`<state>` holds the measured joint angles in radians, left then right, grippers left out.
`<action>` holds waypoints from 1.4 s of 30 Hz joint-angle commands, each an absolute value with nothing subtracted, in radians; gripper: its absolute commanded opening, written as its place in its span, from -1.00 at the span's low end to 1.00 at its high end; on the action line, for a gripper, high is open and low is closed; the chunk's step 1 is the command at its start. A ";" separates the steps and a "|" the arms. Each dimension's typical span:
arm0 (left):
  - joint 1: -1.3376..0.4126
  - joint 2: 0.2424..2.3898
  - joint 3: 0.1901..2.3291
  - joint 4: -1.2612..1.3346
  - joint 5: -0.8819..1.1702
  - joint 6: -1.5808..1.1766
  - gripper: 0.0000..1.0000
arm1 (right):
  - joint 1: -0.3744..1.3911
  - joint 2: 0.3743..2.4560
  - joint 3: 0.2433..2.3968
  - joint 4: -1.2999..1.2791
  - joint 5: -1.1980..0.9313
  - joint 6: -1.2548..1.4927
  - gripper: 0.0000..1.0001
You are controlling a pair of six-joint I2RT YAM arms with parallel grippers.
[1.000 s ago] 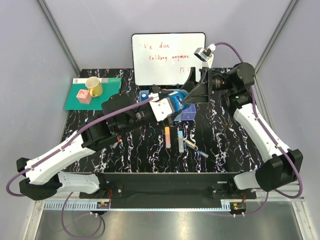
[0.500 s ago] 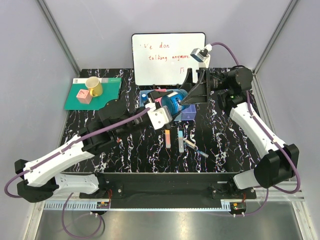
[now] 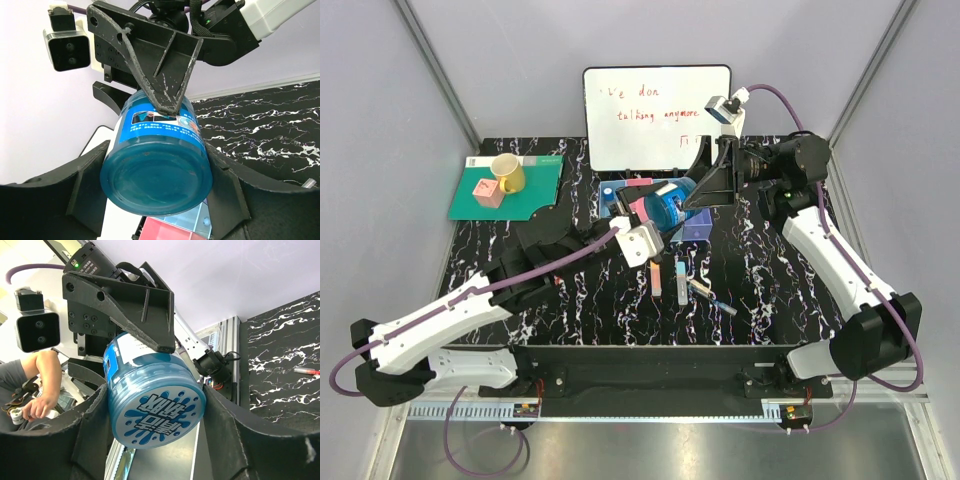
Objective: Sort the stationery into containers
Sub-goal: Pick up the stationery from the center of the board.
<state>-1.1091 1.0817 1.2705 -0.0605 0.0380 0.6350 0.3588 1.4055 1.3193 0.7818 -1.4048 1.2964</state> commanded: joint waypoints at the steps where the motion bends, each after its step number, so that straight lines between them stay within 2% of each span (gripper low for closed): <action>1: -1.117 1.052 1.263 0.072 0.054 0.690 -1.00 | 0.371 1.379 1.325 0.756 -1.387 1.298 -1.00; 3: -1.117 1.048 1.252 0.069 0.034 0.686 -0.93 | 0.371 1.378 1.325 0.756 -1.390 1.296 -1.00; 4: -1.117 1.043 1.246 0.069 0.022 0.690 -0.45 | 0.371 1.378 1.327 0.756 -1.390 1.296 -1.00; 5: -1.117 1.040 1.238 0.069 0.018 0.695 -0.19 | 0.371 1.378 1.328 0.758 -1.393 1.293 -1.00; 7: -1.117 1.028 1.212 0.066 0.005 0.710 0.07 | 0.371 1.376 1.331 0.755 -1.394 1.290 -1.00; 9: -1.117 1.017 1.191 0.045 0.002 0.721 0.22 | 0.371 1.374 1.336 0.744 -1.396 1.279 -1.00; 10: -1.117 1.014 1.181 0.040 0.002 0.727 0.45 | 0.371 1.374 1.338 0.742 -1.394 1.278 -1.00; 16: -1.117 0.991 1.128 0.055 -0.058 0.761 0.58 | 0.373 1.379 1.350 0.729 -1.396 1.259 -1.00; 17: -1.117 0.992 1.127 0.052 -0.064 0.764 0.78 | 0.371 1.381 1.353 0.727 -1.397 1.255 -1.00; 18: -1.117 0.992 1.126 0.055 -0.072 0.765 0.88 | 0.371 1.381 1.356 0.720 -1.399 1.253 -1.00; 20: -1.117 0.989 1.124 0.049 -0.080 0.772 0.96 | 0.371 1.382 1.365 0.674 -1.402 1.218 -1.00; 23: -1.117 0.982 1.126 0.035 -0.094 0.781 0.96 | 0.368 1.382 1.374 0.643 -1.408 1.171 -1.00; 28: -1.117 0.948 1.120 0.003 -0.149 0.772 0.90 | 0.356 1.390 1.385 0.497 -1.433 1.007 -1.00; 34: -1.112 0.874 1.097 -0.066 -0.207 0.765 0.79 | 0.328 1.414 1.404 0.448 -1.434 0.930 -1.00; 37: -1.104 0.856 1.100 -0.104 -0.213 0.776 0.79 | 0.322 1.436 1.446 0.318 -1.440 0.833 -1.00; 39: -1.103 0.850 1.111 -0.133 -0.212 0.782 0.79 | 0.318 1.457 1.504 0.110 -1.437 0.636 -1.00; 42: -1.101 0.851 1.123 -0.155 -0.198 0.778 0.77 | 0.295 1.494 1.538 0.074 -1.410 0.548 -1.00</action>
